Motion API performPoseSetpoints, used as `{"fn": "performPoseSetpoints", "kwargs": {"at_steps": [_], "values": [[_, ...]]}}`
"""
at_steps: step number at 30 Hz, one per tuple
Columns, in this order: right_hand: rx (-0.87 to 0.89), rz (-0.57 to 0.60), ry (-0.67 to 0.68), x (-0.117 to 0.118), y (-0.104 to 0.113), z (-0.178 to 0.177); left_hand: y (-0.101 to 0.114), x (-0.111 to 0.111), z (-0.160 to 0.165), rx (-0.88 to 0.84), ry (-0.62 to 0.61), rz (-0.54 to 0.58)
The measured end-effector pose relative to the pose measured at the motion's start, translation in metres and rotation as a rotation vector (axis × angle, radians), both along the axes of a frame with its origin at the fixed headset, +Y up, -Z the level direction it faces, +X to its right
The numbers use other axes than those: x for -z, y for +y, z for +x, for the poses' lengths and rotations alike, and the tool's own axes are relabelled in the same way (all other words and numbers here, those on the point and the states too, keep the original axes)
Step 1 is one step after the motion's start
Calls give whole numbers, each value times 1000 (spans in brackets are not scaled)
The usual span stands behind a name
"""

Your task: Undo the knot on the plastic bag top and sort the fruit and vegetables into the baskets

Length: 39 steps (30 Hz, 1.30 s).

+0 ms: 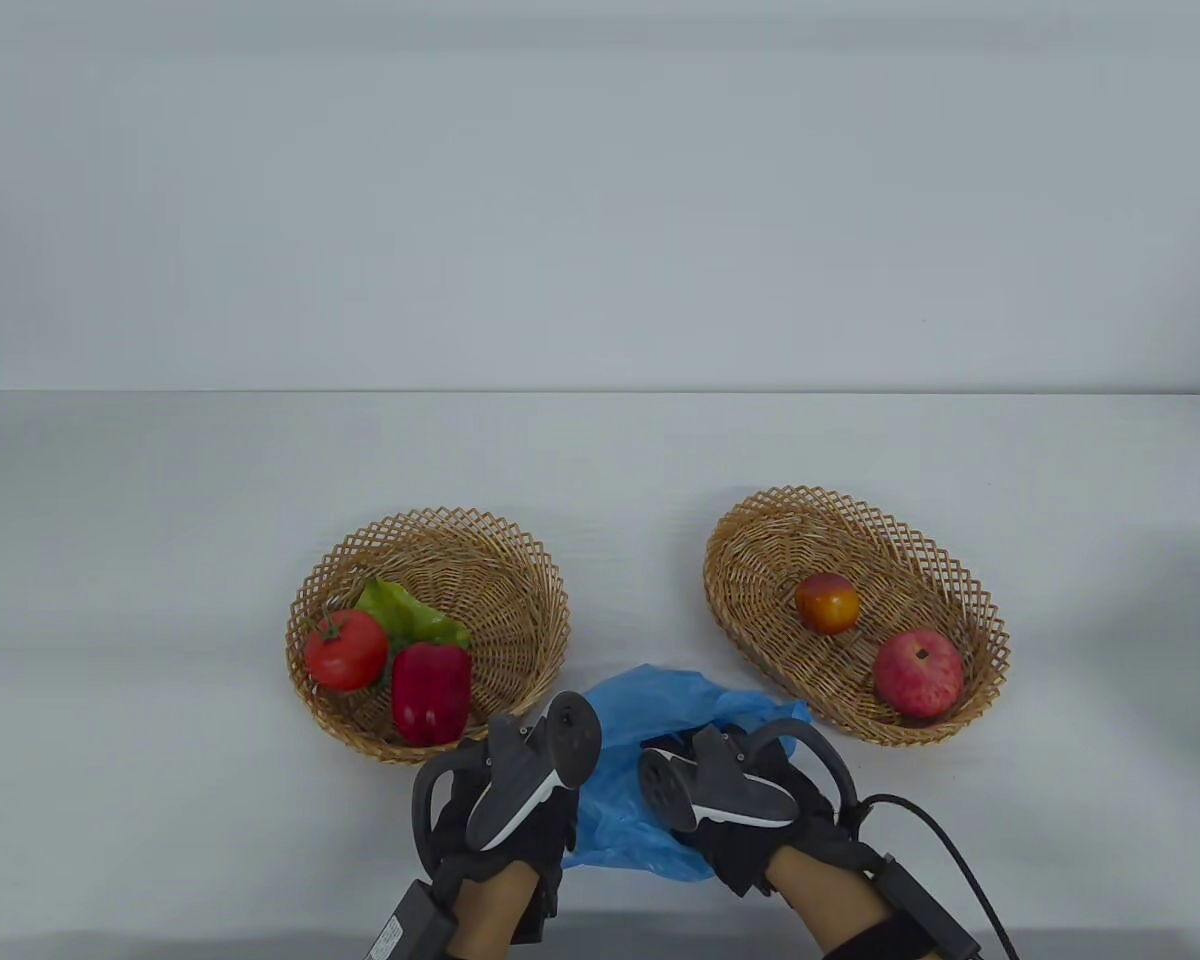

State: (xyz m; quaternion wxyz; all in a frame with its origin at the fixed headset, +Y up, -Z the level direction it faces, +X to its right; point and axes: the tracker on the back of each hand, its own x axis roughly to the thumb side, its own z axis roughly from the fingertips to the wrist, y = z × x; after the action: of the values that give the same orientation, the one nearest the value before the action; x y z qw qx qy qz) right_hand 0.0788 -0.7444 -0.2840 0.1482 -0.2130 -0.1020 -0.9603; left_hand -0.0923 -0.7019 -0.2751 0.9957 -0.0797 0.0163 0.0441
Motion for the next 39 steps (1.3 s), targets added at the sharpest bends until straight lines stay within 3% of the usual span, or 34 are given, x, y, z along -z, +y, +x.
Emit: {"fn": "performPoseSetpoints", "kwargs": {"at_steps": [5, 8, 14, 16, 18, 21, 25, 28, 32, 39], "values": [[40, 37, 21, -1, 7, 3, 0, 0, -2, -7, 10, 0], [180, 2, 31, -3, 26, 6, 0, 0, -4, -14, 18, 2], [949, -166, 25, -7, 91, 54, 0, 2, -8, -14, 46, -5], [1116, -167, 14, -6, 101, 75, -1, 2, -9, -13, 52, -8], [1227, -98, -27, -4, 110, 99, -1, 2, -10, -15, 55, -10], [1296, 126, -169, -2, 120, 133, 0, 2, -10, -18, 57, -2], [1201, 464, -395, -3, 122, 166, -1, 2, -11, -21, 59, -1], [961, 546, -501, 3, 111, 170, -1, 2, -11, -24, 59, -2], [630, 510, -520, 19, 85, 154, -1, 2, -11, -22, 57, 3], [318, 423, -522, 37, 51, 135, -1, 2, -12, -21, 58, 1]]}}
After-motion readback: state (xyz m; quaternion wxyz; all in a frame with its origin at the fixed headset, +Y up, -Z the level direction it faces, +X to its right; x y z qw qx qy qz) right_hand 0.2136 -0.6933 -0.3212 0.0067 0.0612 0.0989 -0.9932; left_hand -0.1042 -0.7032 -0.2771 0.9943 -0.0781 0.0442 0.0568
